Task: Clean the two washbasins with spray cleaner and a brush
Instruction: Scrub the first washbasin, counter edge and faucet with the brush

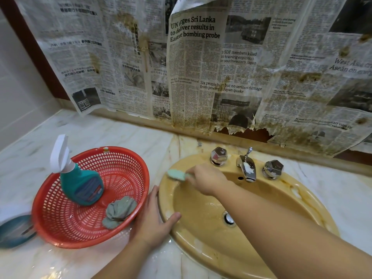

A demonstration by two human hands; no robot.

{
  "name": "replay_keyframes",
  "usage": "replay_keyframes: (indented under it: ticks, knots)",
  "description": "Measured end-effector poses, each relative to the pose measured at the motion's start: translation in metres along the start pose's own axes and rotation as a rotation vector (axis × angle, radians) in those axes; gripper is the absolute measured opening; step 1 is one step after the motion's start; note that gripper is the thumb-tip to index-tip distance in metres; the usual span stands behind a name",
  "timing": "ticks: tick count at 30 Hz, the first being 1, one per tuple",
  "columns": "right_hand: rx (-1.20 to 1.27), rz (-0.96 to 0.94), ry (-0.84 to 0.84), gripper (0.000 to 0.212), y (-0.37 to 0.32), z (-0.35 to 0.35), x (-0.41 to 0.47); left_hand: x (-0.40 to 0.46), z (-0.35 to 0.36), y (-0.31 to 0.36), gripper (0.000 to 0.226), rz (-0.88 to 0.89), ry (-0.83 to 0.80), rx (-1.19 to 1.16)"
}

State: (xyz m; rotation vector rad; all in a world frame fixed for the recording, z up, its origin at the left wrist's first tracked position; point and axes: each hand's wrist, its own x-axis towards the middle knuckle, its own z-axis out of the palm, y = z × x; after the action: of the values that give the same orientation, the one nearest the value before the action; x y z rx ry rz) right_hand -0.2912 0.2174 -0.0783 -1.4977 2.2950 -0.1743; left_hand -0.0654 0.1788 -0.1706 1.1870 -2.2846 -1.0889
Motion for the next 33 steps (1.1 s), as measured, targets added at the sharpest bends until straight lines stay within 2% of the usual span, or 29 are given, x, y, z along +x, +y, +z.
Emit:
replay_keyframes:
  ticks: [2,5,8,9,12,13,16,17,19,21,23,24,27,28,30,33]
  knots:
    - [0.005,0.056,0.037,0.03,0.003,-0.003,0.005,-0.001,0.0,-0.001,0.118,-0.011,-0.003,0.006]
    - [0.007,-0.113,-0.191,0.028,-0.009,-0.008,0.003,0.0,0.0,-0.002,0.12,-0.009,-0.003,-0.004]
    - [-0.122,-0.062,-0.019,0.031,-0.01,-0.009,0.006,0.0,0.001,-0.003,0.121,-0.026,-0.006,-0.005]
    - [-0.095,-0.038,-0.018,0.031,-0.007,-0.008,0.007,0.0,0.001,-0.003,0.121,-0.023,-0.006,-0.004]
    - [0.096,-0.088,-0.279,0.028,-0.005,-0.008,0.002,0.0,0.002,-0.003,0.119,-0.004,0.007,-0.02]
    - [0.106,-0.053,-0.263,0.029,-0.005,-0.009,0.001,0.001,0.002,-0.003,0.119,-0.003,0.007,-0.021]
    - [-0.019,0.24,0.074,0.029,0.003,-0.015,0.002,0.001,0.002,-0.003,0.118,0.004,0.008,-0.01]
    - [-0.048,0.358,0.137,0.028,0.007,-0.017,0.001,0.001,0.002,-0.003,0.117,0.008,0.009,-0.004]
    - [-0.021,0.464,0.156,0.026,0.007,-0.015,0.0,0.001,0.001,-0.001,0.117,0.01,0.015,-0.001]
    - [0.045,0.35,0.087,0.021,-0.004,-0.014,0.002,0.003,0.001,-0.002,0.117,0.012,0.019,-0.001]
    - [0.062,0.189,-0.04,0.028,-0.013,-0.009,0.005,0.003,0.001,-0.001,0.118,0.015,0.019,-0.006]
    - [0.034,0.186,-0.039,0.029,-0.013,-0.012,0.007,0.003,0.0,-0.001,0.118,0.015,0.018,-0.012]
    - [-0.018,0.424,0.14,0.027,0.001,-0.022,0.01,0.002,0.0,0.0,0.117,-0.001,0.016,-0.015]
    - [-0.035,0.47,0.153,0.029,0.004,-0.02,0.008,0.002,0.0,0.0,0.117,-0.005,0.015,-0.015]
    - [-0.08,0.419,0.109,0.032,-0.006,-0.014,0.007,0.002,0.0,0.0,0.116,-0.004,0.008,-0.016]
    - [-0.102,0.191,0.015,0.022,-0.027,-0.001,0.003,0.0,-0.001,0.002,0.116,0.01,0.008,-0.038]
